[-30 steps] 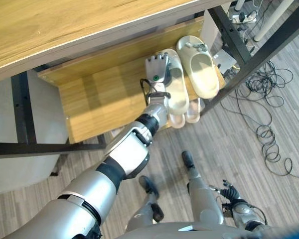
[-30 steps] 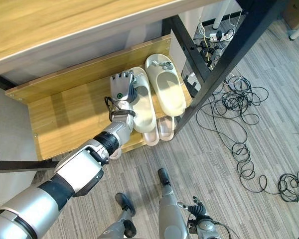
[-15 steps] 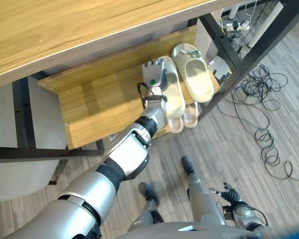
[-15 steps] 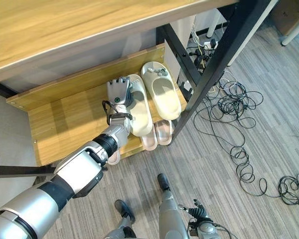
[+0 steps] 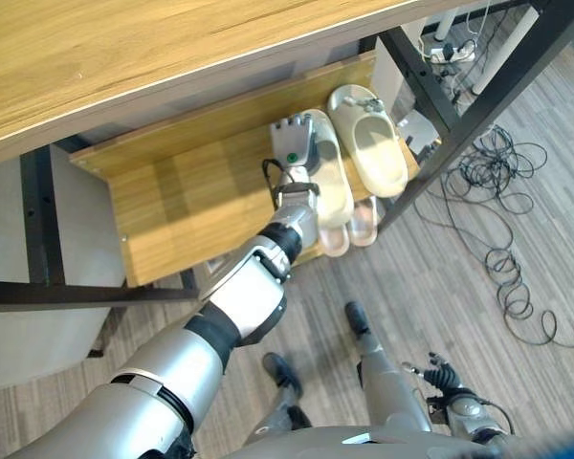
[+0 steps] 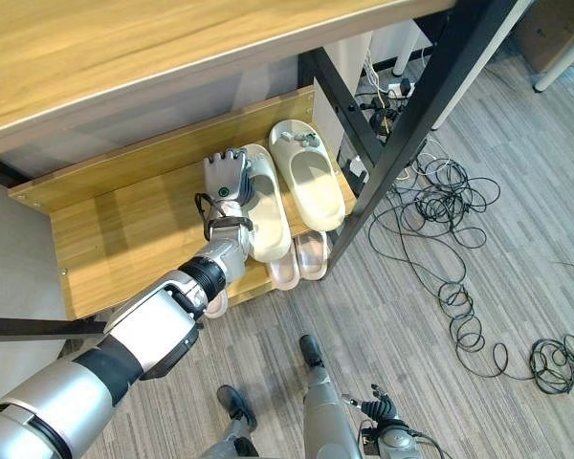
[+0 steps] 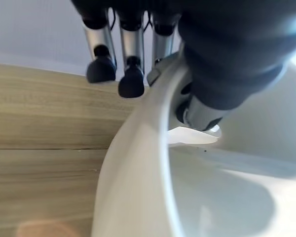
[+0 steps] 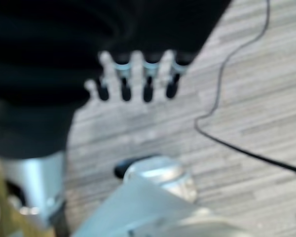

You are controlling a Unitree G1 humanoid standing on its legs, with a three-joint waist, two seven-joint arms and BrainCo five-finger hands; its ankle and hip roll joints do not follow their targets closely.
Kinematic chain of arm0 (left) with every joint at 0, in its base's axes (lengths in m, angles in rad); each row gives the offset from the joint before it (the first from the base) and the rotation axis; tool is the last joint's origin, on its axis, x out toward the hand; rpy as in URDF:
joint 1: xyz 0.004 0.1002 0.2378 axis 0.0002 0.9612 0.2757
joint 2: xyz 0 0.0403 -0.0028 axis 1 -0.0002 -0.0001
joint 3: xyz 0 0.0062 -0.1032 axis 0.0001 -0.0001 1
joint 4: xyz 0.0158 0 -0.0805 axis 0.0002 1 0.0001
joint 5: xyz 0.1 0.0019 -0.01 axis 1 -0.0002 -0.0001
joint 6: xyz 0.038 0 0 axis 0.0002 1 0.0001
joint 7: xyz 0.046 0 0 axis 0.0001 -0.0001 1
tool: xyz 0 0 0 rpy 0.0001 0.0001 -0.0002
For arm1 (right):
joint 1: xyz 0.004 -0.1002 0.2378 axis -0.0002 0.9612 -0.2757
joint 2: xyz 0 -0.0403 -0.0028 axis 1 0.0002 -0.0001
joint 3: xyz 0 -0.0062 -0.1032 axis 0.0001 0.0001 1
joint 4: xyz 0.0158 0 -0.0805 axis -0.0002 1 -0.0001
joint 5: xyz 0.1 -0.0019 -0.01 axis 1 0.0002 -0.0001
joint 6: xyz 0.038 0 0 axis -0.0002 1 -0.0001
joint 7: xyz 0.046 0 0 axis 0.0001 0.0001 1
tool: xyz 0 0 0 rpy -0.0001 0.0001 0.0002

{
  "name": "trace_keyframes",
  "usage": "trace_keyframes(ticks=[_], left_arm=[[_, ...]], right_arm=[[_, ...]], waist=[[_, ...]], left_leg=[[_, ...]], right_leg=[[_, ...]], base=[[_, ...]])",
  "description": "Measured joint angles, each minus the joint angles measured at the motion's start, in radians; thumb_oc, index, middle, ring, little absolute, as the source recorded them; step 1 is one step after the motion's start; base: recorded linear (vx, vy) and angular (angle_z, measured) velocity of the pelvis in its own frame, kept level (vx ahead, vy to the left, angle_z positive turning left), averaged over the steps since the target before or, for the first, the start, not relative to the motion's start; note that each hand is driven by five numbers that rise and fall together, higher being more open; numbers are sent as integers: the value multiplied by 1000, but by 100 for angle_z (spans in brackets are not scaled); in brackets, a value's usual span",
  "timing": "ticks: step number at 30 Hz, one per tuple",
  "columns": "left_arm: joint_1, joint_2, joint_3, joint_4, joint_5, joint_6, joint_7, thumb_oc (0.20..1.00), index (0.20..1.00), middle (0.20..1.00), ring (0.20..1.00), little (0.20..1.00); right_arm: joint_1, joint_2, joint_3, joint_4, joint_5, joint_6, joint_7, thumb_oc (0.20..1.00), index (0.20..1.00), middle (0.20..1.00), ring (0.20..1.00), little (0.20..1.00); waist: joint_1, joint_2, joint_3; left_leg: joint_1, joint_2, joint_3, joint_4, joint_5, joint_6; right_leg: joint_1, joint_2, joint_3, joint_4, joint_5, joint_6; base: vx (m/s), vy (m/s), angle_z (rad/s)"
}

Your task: Arrange the slippers neatly on the shoe rack.

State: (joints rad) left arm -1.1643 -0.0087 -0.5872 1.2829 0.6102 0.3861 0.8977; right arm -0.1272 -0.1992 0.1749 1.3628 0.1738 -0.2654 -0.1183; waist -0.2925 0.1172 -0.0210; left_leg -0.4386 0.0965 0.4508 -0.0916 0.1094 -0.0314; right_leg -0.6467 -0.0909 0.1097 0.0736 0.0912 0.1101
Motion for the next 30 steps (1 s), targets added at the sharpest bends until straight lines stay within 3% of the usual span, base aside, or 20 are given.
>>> trace_keyframes(ticks=[9,10,12,13,15,16,17,24,30], left_arm=[[-24,2,8,1,-11,38,2,200,200,200,200,200],[-24,2,8,2,-13,40,2,404,404,404,404,404],[-24,1,8,6,-32,40,4,404,404,404,404,404],[-24,1,9,6,-39,41,3,507,507,507,507,507],[-25,1,10,6,-53,41,3,624,624,624,624,624],[-26,1,12,6,-56,41,3,896,896,896,896,896],[-25,0,24,7,-74,39,4,1000,1000,1000,1000,1000],[-25,-21,118,18,-164,-6,20,1000,1000,1000,1000,1000],[-21,-34,169,1,-293,-106,-18,1000,1000,1000,1000,1000]], right_arm=[[-1,3,21,6,-2,0,-4,1000,1000,1000,1000,1000],[-1,3,25,6,-3,0,-4,1000,1000,1000,1000,1000],[-1,3,31,8,-3,0,-4,1000,1000,1000,1000,1000],[-1,3,31,8,-3,0,-4,1000,1000,1000,1000,1000],[-1,3,30,8,-3,0,-4,1000,1000,1000,1000,1000],[0,3,30,8,-3,1,-4,1000,1000,1000,1000,1000],[0,3,31,8,-3,2,-3,1000,1000,1000,1000,1000],[1,4,31,8,-3,19,-3,1000,1000,1000,1000,1000],[-1,5,29,8,-1,33,-3,1000,1000,1000,1000,1000]], waist=[[2,0,-4],[2,0,-5],[3,1,-11],[3,1,-15],[3,0,-19],[3,1,-20],[3,1,-23],[3,3,-26],[12,14,-34]], left_leg=[[-23,14,3,0,7,-10],[-23,15,3,0,8,-11],[-23,17,3,0,8,-12],[-23,18,3,0,9,-12],[-23,20,3,0,9,-13],[-22,20,3,0,9,-13],[-22,21,2,0,10,-13],[-16,25,-20,0,17,-15],[-17,24,-37,0,24,-13]], right_leg=[[-24,15,3,0,7,-10],[-24,16,2,0,8,-10],[-24,18,2,0,8,-11],[-24,19,1,0,8,-11],[-24,19,1,0,9,-12],[-24,18,0,0,9,-12],[-24,18,-1,1,9,-12],[-6,17,-20,2,8,-12],[2,13,-38,5,8,-12]], base=[[1,-5,-2],[0,0,0],[0,0,0],[0,0,0],[0,0,0],[0,0,0],[0,0,0],[-6,-7,6],[-19,2,8]])
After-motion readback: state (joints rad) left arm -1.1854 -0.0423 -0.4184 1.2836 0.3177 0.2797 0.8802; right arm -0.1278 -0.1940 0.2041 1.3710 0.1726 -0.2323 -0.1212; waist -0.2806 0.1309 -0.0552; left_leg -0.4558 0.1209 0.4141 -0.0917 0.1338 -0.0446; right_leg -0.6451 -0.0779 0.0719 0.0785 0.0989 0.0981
